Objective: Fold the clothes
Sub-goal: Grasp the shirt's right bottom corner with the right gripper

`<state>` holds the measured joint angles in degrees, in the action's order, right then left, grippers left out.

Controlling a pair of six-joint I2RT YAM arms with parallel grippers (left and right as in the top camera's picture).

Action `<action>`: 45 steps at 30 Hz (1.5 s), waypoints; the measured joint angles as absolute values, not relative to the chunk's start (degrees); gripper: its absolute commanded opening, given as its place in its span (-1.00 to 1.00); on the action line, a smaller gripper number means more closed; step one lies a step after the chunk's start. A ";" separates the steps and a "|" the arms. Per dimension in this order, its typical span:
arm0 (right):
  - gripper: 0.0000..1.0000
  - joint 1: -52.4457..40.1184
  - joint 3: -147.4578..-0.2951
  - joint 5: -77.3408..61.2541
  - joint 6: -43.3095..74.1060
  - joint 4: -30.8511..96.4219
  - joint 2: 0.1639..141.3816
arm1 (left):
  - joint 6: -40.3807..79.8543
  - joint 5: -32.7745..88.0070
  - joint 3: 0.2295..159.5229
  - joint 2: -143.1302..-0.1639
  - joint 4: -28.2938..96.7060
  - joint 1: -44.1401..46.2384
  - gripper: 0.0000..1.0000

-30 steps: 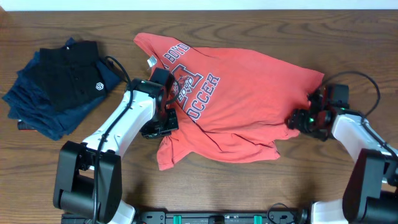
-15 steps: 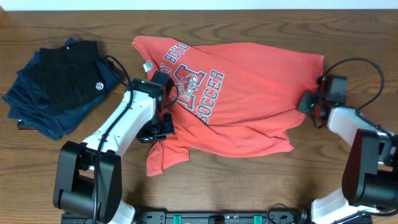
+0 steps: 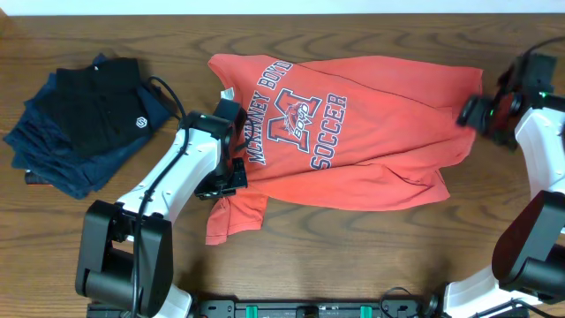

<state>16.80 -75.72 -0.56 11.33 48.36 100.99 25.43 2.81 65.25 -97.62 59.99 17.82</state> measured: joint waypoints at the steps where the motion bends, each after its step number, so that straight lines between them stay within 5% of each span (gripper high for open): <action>1: 0.52 16.80 -74.94 -0.99 11.22 51.66 100.99 | 25.43 2.79 65.25 -97.62 60.01 17.82 -0.87; 9: 0.31 16.53 -61.04 -6.44 10.37 53.98 101.01 | 25.43 2.74 65.25 -97.62 59.99 17.82 -0.88; 11: -0.10 16.53 -57.23 -7.62 9.98 50.89 101.12 | 25.45 2.74 65.25 -97.62 59.99 17.82 -0.88; 13: -0.87 16.53 -54.85 -8.08 10.00 49.71 100.77 | 25.43 2.74 65.25 -97.62 59.96 17.82 -0.87; 14: -0.98 16.53 -54.48 -8.29 10.00 49.28 100.57 | 25.43 2.74 65.25 -97.62 59.99 17.82 -0.87; 22: -0.98 17.72 -57.06 -3.70 13.56 54.30 100.88 | 25.43 2.70 65.25 -97.62 60.16 17.85 -0.88; 31: -0.69 23.66 -75.99 8.49 17.93 68.53 100.75 | 25.43 2.07 65.25 -97.62 61.08 18.11 -0.88; 45: -0.66 24.51 -59.75 6.46 18.90 66.96 100.75 | 25.43 0.58 65.25 -97.62 61.14 18.00 -0.87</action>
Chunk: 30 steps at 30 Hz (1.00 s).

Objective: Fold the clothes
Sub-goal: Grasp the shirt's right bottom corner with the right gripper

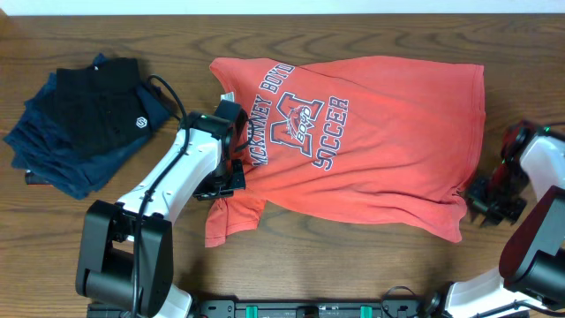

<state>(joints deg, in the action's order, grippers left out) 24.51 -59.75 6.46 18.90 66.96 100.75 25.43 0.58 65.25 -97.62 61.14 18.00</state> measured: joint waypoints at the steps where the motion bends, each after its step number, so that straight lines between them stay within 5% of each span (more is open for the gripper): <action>1: -0.57 24.51 -58.33 5.65 18.90 66.26 100.77 | 25.43 0.58 65.25 -97.62 61.12 18.00 -0.88; 6: -0.10 24.51 -51.86 1.58 19.16 62.30 100.77 | 25.43 0.40 65.25 -97.62 61.12 18.00 -0.87; 22: -0.13 24.51 -48.66 -6.68 16.88 60.36 99.07 | 25.43 0.40 65.25 -97.62 61.12 18.00 -0.88; 30: -0.14 24.51 -48.07 -8.21 16.86 62.13 86.30 | 25.43 0.40 65.25 -97.62 61.12 18.00 -0.87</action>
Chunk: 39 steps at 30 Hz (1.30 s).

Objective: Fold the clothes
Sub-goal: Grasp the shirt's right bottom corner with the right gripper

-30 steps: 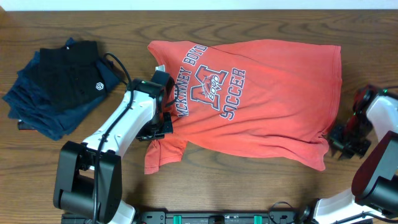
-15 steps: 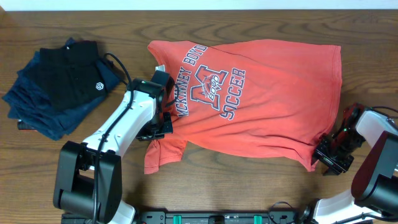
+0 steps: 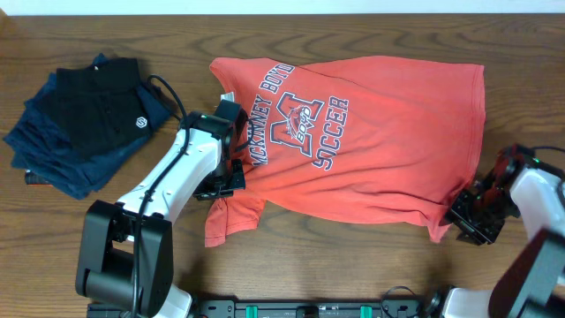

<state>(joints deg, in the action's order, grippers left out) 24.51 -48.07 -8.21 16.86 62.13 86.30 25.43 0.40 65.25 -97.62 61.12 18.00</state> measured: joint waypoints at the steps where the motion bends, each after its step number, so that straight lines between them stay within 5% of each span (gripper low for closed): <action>1: -0.14 24.51 -47.64 -8.51 17.04 61.89 84.33 | 25.43 0.40 65.25 -97.62 61.12 18.00 -0.87; 20: -0.12 24.51 -27.97 -8.51 26.37 42.92 71.44 | 25.43 0.38 65.21 -97.62 61.12 18.00 -0.87; 22: -0.23 24.51 -27.88 -7.99 26.59 41.47 71.37 | 25.43 0.40 65.21 -97.62 61.12 18.00 -0.87; 26: -0.97 24.51 -27.35 -7.01 26.76 39.29 71.26 | 25.43 0.38 65.21 -97.62 61.19 18.00 -0.87; 39: -0.97 24.53 -29.76 -5.37 26.59 45.60 71.31 | 25.15 0.51 65.21 -97.62 62.48 18.00 -0.88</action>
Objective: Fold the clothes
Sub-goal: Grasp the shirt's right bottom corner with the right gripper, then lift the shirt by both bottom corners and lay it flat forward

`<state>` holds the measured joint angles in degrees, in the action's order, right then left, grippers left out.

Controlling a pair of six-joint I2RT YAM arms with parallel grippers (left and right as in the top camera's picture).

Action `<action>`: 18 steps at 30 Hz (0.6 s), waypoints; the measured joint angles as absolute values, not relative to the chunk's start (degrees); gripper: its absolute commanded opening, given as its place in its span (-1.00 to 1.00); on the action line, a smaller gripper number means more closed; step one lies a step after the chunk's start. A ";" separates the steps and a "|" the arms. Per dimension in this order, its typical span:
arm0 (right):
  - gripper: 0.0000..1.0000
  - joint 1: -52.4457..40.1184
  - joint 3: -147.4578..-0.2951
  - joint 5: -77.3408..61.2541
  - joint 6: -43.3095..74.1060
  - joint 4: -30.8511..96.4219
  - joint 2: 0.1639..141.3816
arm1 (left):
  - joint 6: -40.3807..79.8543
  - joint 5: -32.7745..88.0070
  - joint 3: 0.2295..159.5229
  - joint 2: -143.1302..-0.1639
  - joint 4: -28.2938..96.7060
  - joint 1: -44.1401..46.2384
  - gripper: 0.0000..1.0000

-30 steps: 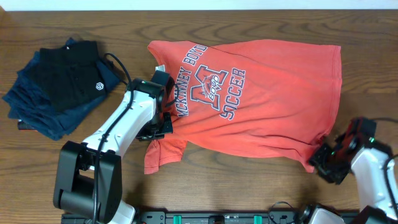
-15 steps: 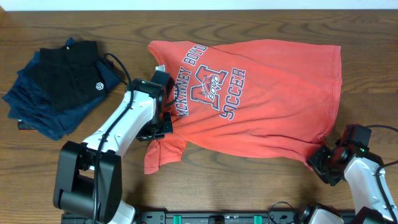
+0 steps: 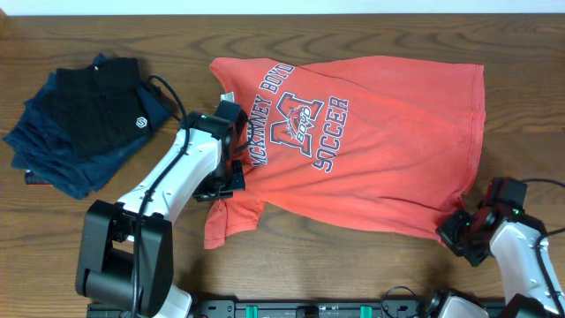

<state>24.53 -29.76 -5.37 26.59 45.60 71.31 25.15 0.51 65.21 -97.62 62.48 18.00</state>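
An orange T-shirt [image 3: 371, 141] with "SOCCER" print lies spread across the table, collar to the left and hem to the right. My left gripper [image 3: 221, 184] sits at the shirt's near-left side, where the lower sleeve [image 3: 231, 219] joins the body, and looks shut on the cloth there. My right gripper [image 3: 455, 232] is at the near-right hem corner, which ends in its fingers, so it appears shut on that corner. Only the overhead view shows, so the jaws themselves are hard to make out.
A pile of folded dark navy and black clothes [image 3: 84, 119] lies at the far left of the wooden table [image 3: 371, 265]. The left arm's white links run from the front edge up to the shirt.
My right gripper has shifted slightly nearer and leftward at the shirt's near-right hem corner, and the arm has swung closer to the front edge. The left gripper and shirt body are unchanged.
First my right gripper was at the far right by the hem, which lay folded in and wrinkled. Then the shirt lay spread flat with the gripper lower, beside the near-right corner. Later it met that corner, pulled in slightly, and stays there. The left gripper never moved.
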 measured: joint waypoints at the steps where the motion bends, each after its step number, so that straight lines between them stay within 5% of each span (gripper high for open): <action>1: -0.98 24.53 -31.35 -5.30 26.33 47.57 71.37 | 24.45 1.04 65.23 -97.62 63.59 18.00 -0.88; 18: -0.98 24.53 -89.60 -5.80 14.20 78.72 69.91 | 16.01 4.64 87.02 -67.90 67.44 14.63 -0.88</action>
